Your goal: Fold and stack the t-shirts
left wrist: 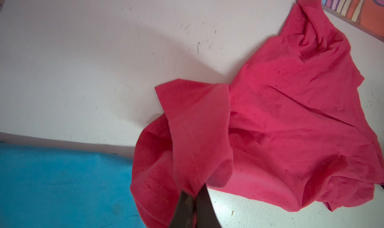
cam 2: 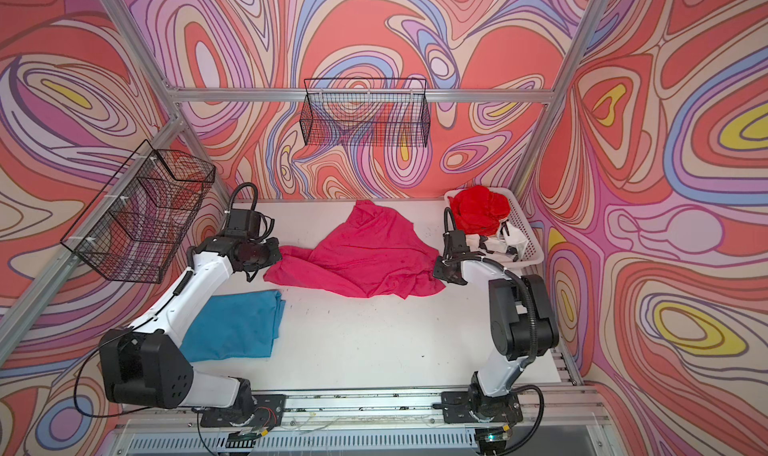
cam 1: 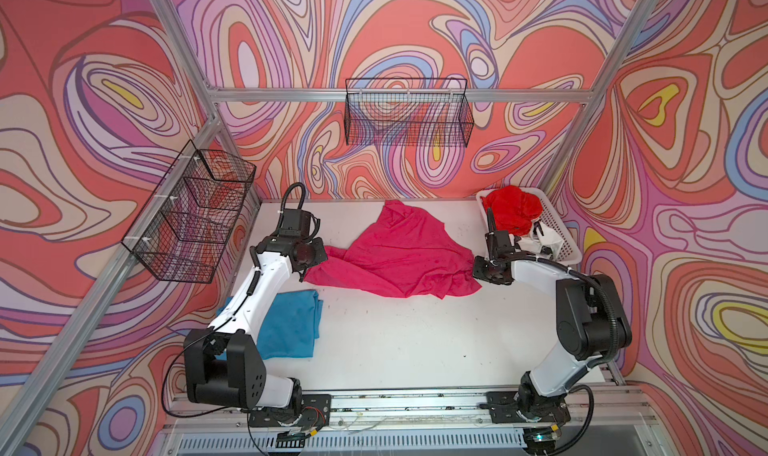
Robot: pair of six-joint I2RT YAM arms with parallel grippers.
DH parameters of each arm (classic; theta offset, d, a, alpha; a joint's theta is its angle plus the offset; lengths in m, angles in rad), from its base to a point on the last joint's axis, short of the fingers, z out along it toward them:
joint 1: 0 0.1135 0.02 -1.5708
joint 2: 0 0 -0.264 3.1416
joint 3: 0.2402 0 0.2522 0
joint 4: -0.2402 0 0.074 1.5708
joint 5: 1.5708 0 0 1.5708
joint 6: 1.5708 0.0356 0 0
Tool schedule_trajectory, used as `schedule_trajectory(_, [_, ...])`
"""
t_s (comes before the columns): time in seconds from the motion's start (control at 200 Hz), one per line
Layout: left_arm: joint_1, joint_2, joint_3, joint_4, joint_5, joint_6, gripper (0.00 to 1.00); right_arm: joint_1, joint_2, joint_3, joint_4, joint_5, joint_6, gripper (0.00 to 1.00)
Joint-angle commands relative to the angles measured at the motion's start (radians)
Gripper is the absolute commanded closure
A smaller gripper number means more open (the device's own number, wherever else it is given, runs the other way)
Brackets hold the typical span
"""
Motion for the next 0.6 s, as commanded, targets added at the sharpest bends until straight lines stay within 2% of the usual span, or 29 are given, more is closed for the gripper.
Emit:
schedule_trajectory(0.0, [0.004, -0.014, 0.017, -0.027, -0.004, 0.000, 1.00, 0.009, -0.047, -0.066, -0.068, -0.027, 0.021, 0.52])
schedule_trajectory(0.24, [0.004, -0.028, 0.035, -0.046, -0.021, 0.008, 1.00, 0.037, -0.155, -0.074, -0.092, 0.035, 0.010, 0.50])
schedule_trajectory(0.416, [0.013, -0.049, 0.034, -0.055, -0.044, 0.016, 1.00, 0.056, -0.094, -0.069, -0.081, 0.024, -0.007, 0.50])
schedule_trajectory(0.596, [0.018, -0.048, 0.034, -0.054, -0.041, 0.017, 1.00, 0.107, -0.011, -0.058, -0.061, 0.067, -0.007, 0.52])
